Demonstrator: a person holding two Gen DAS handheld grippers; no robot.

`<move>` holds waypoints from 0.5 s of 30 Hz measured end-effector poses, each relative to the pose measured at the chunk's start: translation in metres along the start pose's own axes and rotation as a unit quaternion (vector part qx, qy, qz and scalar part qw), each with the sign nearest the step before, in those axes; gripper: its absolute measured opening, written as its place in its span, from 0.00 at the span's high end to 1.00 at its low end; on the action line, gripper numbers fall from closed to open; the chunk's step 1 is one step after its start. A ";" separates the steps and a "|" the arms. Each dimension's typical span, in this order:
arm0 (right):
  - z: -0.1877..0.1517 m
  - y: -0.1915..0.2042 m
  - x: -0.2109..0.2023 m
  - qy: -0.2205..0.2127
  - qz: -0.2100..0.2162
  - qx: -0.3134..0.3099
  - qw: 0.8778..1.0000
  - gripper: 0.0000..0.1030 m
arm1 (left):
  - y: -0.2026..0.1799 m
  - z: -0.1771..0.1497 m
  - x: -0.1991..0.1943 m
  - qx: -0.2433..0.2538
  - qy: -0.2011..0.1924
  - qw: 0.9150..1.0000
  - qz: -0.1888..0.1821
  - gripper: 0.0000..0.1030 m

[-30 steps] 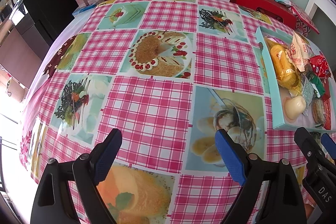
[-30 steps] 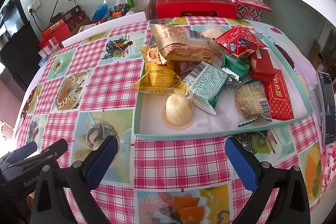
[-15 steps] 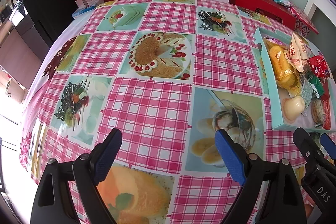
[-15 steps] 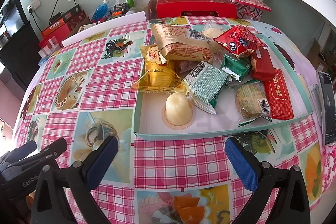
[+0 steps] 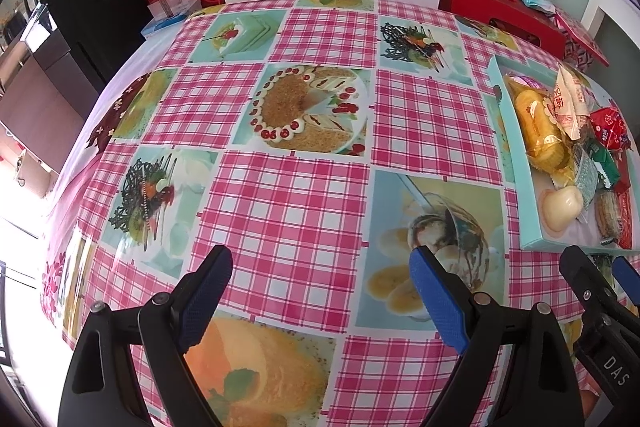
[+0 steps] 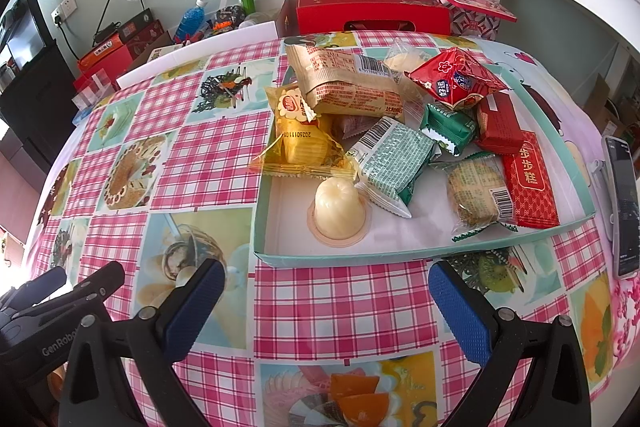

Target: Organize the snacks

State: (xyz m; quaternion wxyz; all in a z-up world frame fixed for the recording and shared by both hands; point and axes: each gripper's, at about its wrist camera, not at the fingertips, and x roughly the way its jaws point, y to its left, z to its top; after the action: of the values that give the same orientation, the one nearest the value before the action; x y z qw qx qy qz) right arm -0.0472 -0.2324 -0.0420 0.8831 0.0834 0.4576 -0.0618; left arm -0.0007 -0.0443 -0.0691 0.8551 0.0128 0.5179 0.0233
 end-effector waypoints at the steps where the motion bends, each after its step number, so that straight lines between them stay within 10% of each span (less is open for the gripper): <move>1: 0.000 0.000 0.000 0.000 0.000 0.000 1.000 0.00 | 0.001 0.000 0.000 -0.001 0.000 1.000 0.001 0.12; 15: 0.000 -0.001 0.000 0.000 0.000 0.000 1.000 0.00 | 0.000 0.001 -0.002 -0.001 -0.008 1.000 0.007 0.12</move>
State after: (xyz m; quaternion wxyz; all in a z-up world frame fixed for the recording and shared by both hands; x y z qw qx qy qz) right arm -0.0472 -0.2329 -0.0423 0.8830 0.0830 0.4578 -0.0619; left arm -0.0011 -0.0448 -0.0668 0.8592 0.0160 0.5105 0.0296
